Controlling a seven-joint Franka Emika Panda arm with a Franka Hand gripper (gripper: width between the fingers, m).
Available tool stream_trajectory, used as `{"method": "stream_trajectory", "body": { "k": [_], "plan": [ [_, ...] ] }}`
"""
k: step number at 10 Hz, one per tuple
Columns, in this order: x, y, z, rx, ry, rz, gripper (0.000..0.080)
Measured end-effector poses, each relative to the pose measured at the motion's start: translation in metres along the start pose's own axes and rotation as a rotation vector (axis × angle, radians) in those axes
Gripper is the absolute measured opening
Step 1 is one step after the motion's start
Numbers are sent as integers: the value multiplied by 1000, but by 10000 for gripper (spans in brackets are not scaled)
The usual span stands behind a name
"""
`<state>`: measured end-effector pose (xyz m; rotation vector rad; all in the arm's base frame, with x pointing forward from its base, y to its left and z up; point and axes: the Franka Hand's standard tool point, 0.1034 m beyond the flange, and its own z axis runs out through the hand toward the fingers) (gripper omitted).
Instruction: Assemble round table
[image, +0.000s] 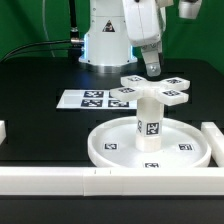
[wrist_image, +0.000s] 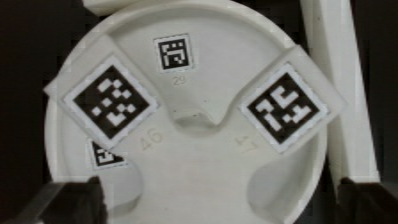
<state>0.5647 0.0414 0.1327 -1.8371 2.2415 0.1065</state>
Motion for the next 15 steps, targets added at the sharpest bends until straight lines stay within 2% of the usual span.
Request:
{"method": "stream_trajectory", "body": {
  "k": [3, 4, 6, 11, 15],
  "plan": [
    [0, 1, 1, -7, 1, -230, 648],
    [-1, 1, 1, -45, -5, -357, 648],
    [-9, -6, -1, -87, 0, -613, 648],
    [-9, -5, -1, -89, -18, -1000, 648],
    [-14, -11, -5, -134, 10, -1568, 648]
  ]
}}
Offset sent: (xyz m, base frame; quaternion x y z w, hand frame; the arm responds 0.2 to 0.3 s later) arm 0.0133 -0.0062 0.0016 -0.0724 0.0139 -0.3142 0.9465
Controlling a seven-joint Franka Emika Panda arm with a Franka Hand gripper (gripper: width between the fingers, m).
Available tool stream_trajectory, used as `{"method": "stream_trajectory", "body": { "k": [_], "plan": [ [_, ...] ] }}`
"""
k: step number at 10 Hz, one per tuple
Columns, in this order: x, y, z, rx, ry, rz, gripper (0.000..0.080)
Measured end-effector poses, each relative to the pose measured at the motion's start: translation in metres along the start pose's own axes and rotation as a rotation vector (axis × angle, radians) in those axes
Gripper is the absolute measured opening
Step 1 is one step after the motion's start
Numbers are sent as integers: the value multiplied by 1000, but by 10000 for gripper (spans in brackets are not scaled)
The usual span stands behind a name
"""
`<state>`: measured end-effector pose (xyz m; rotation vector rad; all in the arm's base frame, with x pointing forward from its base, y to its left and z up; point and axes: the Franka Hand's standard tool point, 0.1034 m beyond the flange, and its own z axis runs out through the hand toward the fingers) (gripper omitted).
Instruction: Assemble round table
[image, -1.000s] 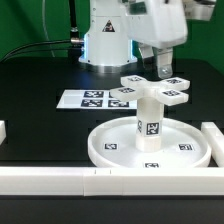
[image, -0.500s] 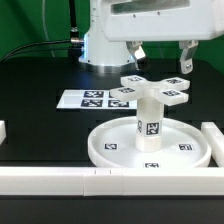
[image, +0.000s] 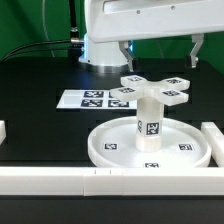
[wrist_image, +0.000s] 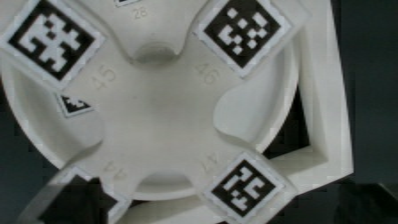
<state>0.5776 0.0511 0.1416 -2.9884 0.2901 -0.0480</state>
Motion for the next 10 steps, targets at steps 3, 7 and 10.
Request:
{"method": "stream_trajectory", "body": {
  "k": [3, 7, 10],
  "plan": [
    [2, 1, 0, -3, -7, -174, 648],
    [2, 2, 0, -14, -6, -476, 648],
    [1, 0, 1, -25, -18, -783, 648]
  ]
}}
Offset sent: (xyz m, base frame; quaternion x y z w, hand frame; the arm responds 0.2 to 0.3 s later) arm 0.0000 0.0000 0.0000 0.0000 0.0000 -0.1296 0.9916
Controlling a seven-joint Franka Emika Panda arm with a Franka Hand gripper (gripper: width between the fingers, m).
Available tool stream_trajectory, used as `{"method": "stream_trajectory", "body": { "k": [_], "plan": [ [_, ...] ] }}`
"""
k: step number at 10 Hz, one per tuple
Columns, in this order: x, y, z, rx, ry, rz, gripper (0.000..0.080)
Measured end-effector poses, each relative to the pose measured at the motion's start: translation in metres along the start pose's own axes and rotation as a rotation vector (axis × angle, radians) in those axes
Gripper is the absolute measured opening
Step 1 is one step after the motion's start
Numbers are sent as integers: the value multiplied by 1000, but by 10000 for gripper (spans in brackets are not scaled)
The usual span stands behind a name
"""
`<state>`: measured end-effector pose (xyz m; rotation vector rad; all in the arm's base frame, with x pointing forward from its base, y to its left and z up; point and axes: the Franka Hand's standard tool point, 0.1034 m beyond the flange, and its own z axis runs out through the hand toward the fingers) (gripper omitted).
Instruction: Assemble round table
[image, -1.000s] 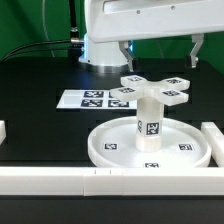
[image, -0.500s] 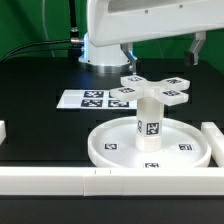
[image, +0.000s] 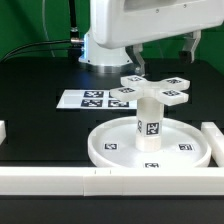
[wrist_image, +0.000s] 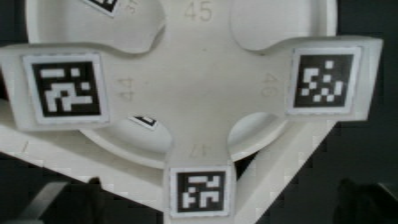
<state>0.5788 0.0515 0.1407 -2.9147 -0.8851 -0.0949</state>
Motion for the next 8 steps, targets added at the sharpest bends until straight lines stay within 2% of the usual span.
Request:
{"method": "stream_trajectory", "body": {
  "k": [8],
  "plan": [
    [-4, 4, 5, -23, -28, -526, 648]
  ]
}}
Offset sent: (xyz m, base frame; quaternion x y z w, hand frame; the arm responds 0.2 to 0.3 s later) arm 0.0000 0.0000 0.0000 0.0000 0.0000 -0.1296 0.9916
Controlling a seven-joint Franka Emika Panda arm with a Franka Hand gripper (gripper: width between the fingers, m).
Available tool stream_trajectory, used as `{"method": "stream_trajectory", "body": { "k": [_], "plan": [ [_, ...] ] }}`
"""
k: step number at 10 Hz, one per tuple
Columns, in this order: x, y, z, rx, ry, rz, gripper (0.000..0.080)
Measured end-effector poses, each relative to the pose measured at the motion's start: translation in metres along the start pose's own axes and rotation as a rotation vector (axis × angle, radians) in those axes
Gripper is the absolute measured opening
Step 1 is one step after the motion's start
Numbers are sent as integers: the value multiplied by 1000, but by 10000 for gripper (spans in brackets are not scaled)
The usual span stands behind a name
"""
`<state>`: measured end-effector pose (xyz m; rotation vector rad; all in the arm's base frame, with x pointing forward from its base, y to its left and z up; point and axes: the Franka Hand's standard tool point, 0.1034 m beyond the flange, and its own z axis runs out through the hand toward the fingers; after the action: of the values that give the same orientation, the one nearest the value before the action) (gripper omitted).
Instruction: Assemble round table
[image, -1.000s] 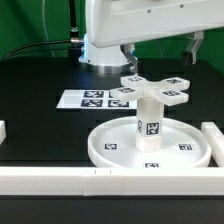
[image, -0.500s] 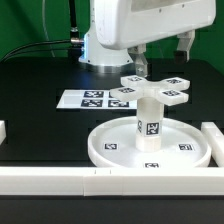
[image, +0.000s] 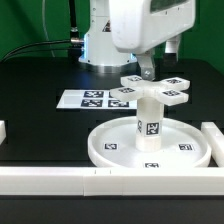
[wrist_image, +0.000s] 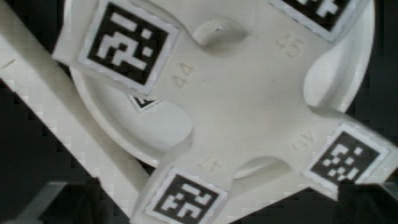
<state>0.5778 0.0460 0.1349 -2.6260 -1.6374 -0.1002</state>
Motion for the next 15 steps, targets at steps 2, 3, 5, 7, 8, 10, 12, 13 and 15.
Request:
{"method": "stream_trajectory", "body": {
  "k": [2, 3, 5, 7, 8, 10, 12, 13, 15],
  "plan": [
    [-5, 0, 3, -1, -9, -119, 648],
    [-8, -1, 5, -2, -10, -121, 648],
    [-14, -4, 13, -11, -11, -122, 648],
    [-17, -6, 19, -3, -16, -124, 648],
    [-18, -7, 22, 2, -19, -121, 648],
    [-19, -8, 25, 6, -21, -115, 648],
    [-19, -8, 27, 10, -23, -114, 648],
    [-20, -9, 29, 12, -24, -113, 648],
    [-21, -9, 29, 14, -25, -106, 648]
  ]
}}
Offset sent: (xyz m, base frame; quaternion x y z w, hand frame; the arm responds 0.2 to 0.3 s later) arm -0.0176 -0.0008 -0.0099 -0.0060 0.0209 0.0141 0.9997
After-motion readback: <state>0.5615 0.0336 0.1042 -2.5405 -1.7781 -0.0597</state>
